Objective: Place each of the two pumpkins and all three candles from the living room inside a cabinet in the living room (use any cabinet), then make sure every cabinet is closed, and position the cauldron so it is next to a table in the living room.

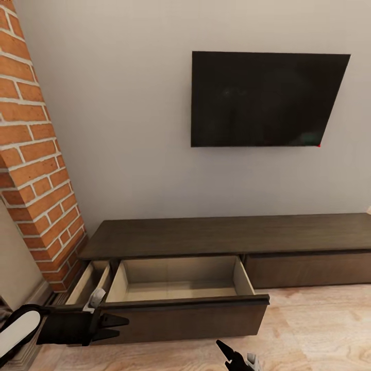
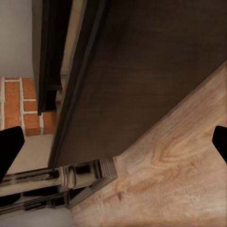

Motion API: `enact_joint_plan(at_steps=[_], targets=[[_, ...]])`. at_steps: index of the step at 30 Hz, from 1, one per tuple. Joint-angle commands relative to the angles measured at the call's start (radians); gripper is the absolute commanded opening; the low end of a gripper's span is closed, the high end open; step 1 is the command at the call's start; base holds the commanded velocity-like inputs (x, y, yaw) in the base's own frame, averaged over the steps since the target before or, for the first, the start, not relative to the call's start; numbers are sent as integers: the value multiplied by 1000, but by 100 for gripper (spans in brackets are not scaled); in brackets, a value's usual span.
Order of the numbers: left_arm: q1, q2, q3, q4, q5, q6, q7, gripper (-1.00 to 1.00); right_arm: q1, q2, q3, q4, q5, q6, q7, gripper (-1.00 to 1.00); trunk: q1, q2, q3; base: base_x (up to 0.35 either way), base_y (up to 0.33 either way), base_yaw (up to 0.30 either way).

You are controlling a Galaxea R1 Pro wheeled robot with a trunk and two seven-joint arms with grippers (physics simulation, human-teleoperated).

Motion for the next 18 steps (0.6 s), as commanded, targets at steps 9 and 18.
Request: enact_joint_plan(at_steps=[9, 18], targets=[[-2, 2, -3, 1, -8, 0, -6, 100, -1, 3, 6, 0, -14, 23, -30, 100, -35, 63, 27, 0, 0, 0], [-2, 2, 3, 2, -9, 0, -6, 100, -1, 3, 8, -2, -10, 26, -204, 100, -69, 126, 56, -61, 4, 0]])
